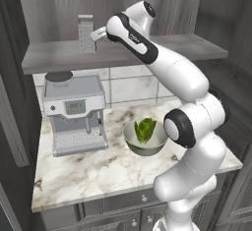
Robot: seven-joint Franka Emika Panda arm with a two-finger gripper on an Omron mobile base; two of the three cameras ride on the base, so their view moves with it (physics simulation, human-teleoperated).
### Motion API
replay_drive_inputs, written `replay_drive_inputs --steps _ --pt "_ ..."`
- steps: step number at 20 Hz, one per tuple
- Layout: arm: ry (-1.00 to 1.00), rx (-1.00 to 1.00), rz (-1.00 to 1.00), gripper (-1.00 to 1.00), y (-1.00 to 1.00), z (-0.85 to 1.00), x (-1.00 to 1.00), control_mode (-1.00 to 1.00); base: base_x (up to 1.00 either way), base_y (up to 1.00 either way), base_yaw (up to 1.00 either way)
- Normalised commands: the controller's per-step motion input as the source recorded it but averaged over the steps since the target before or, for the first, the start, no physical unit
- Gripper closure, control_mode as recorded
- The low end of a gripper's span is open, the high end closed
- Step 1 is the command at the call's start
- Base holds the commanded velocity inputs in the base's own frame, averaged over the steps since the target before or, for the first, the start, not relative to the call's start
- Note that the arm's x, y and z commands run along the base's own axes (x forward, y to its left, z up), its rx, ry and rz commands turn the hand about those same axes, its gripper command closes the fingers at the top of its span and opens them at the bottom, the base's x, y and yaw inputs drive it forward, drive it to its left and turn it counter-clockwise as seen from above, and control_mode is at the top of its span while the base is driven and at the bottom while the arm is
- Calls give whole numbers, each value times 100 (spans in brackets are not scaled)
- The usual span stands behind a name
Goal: Pick the cheese from the fridge and the cheese grater from the cabinet and place them next to the salad bowl.
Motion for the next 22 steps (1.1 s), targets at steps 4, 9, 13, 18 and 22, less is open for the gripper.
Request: replay_drive_inputs --steps 4,9,13,18,22 --pt "0 0 7 -100 15 -1 14 -100 0 0 0" --pt "0 0 10 -100 14 -2 0 -100 0 0 0" --pt "0 0 11 -100 10 -4 9 -100 0 0 0" --pt "0 0 12 -100 6 -6 15 -100 0 0 0" --pt "0 0 13 -100 8 -3 11 -100 0 0 0"
